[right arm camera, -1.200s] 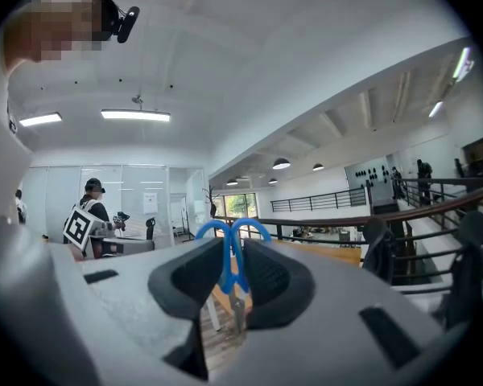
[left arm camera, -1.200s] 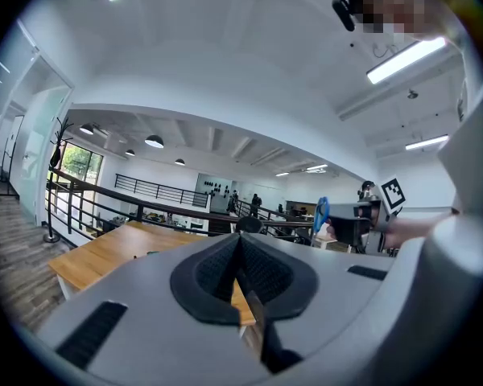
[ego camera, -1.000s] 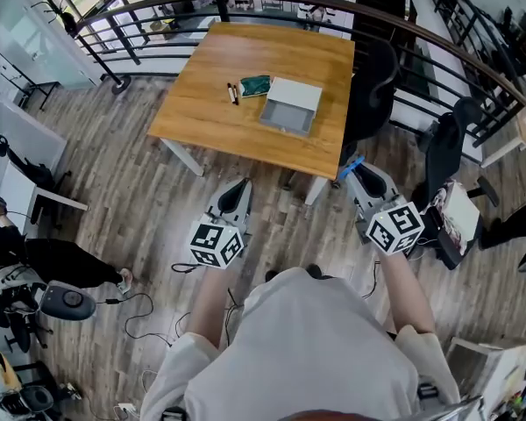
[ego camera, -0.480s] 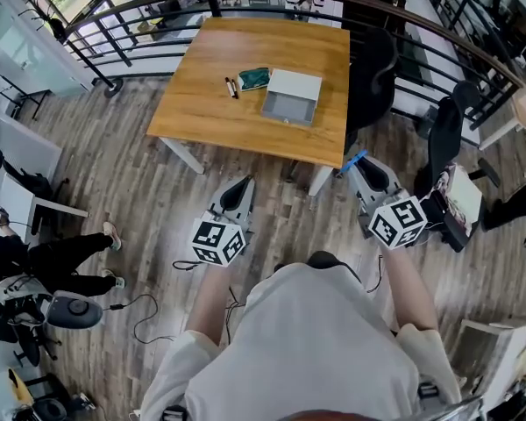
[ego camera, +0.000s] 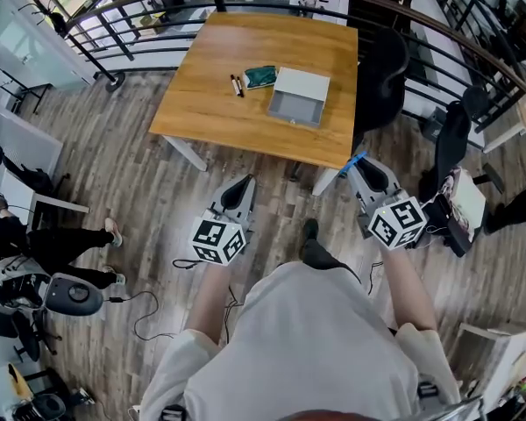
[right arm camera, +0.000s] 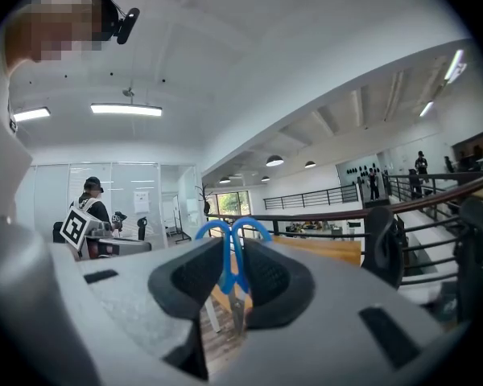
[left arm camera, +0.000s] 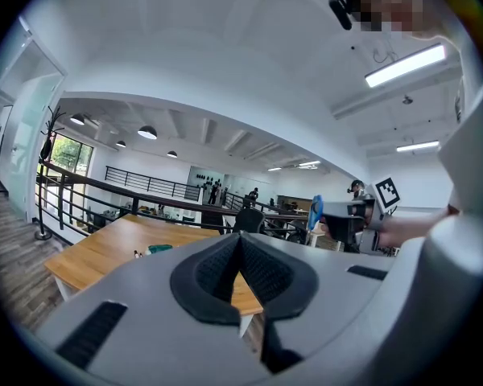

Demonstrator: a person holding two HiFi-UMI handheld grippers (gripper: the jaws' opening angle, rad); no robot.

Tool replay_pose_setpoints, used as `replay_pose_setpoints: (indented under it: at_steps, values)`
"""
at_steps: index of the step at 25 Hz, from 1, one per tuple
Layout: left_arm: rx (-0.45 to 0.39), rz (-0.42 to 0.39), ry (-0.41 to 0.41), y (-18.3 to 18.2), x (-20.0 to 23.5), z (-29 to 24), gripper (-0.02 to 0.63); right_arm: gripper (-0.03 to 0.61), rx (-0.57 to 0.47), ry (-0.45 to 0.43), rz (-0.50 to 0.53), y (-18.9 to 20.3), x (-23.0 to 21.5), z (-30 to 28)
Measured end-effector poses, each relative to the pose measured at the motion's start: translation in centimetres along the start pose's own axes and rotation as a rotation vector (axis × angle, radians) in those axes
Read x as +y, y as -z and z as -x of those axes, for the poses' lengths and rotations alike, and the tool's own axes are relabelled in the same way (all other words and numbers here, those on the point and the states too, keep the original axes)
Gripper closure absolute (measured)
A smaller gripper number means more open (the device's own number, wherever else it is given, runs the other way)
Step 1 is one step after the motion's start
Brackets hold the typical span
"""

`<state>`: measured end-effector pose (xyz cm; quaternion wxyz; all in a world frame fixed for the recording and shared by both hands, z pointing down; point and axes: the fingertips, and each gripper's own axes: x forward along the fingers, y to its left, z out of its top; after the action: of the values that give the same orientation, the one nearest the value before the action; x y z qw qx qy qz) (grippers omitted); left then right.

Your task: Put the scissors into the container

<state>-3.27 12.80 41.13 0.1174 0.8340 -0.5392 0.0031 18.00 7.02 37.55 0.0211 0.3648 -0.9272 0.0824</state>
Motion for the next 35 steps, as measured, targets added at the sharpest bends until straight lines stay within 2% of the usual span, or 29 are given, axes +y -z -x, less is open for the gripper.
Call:
replay_pose_setpoints:
  at_steps: [8,23,35]
  values:
    - [-0.006,0.006,-0.031,-0.5,2.3,-5.0,0.62,0.497,0.022,-0.043,0.003,0.2,-4.1,-4.7]
    - [0.035,0.024,-0.082,-1.2,5.5,-18.5,0.62,0.497,0.09,-0.116,0.0,0.3,-16.1,-14.3]
    - [0.074,0.061,-0.147,0.1,7.2,-22.2,0.62,0.497,0.167,-0.189,-0.025,2.9,-19.5,-19.4]
